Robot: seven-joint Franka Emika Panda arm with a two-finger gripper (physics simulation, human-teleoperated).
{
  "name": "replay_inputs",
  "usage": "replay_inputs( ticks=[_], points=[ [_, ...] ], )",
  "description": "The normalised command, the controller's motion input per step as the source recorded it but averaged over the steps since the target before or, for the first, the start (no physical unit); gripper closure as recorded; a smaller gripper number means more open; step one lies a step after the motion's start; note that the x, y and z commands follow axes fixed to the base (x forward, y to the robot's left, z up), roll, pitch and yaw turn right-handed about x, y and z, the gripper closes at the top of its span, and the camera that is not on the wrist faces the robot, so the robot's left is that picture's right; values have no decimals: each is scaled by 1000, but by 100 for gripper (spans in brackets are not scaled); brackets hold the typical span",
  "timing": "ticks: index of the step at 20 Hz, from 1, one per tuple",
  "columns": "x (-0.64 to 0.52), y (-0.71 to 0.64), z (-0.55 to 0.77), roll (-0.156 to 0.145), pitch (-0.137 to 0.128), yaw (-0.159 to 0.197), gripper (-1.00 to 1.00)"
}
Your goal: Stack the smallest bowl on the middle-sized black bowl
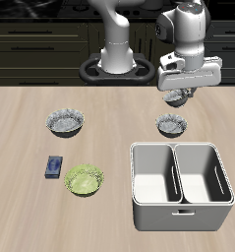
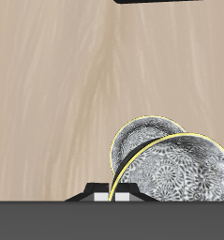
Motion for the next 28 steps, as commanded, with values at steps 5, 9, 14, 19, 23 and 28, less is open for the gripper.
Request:
replay_inputs(
  ticks=[5, 9, 14, 19, 23, 28],
  points=[
    [184, -137, -134, -50, 13, 2, 100],
    [116, -121, -139, -42, 26, -15, 100],
    [79, -77, -227, -18, 34, -9, 100],
    [-34, 21, -279, 10, 46, -26, 100],
    [-72, 68, -165, 22, 24, -4, 100],
    [12, 80, -206, 12, 23, 13, 100]
  ],
)
